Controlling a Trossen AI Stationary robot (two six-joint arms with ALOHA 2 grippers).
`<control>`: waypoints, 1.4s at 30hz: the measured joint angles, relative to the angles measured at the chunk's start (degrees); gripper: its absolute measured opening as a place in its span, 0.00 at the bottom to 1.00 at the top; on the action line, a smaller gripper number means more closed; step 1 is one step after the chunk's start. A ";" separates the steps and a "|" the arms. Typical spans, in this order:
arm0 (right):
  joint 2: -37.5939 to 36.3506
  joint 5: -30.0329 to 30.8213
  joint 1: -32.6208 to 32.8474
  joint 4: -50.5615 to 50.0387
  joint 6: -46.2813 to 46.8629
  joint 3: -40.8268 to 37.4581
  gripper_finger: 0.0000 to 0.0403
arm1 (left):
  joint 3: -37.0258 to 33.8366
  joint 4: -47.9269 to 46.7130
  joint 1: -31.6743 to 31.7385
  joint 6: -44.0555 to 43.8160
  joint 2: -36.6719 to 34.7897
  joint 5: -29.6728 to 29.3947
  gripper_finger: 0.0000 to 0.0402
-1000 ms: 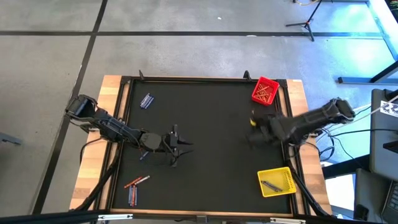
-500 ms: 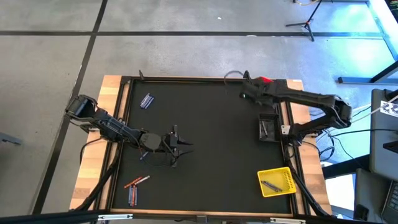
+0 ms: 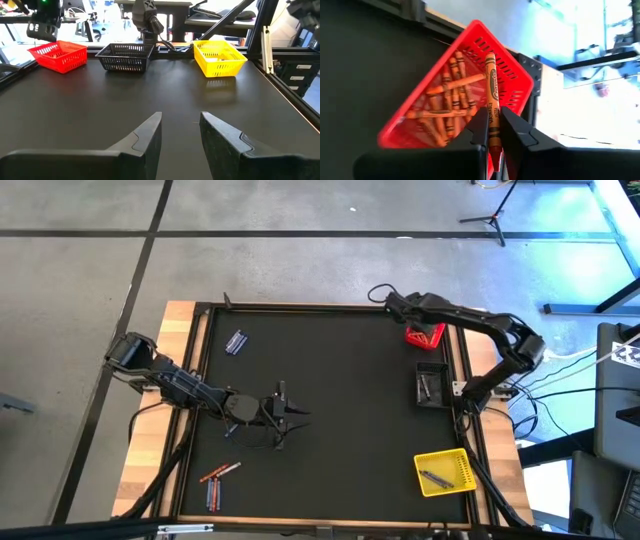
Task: Sort crayons
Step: Put the orange crayon into the red bin, then put the blue crayon into the yellow bin
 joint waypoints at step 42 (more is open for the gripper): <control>-3.61 -11.08 31.78 39.22 -31.82 -5.79 0.41 | 0.00 -12.53 3.83 -0.15 -1.02 -1.49 0.31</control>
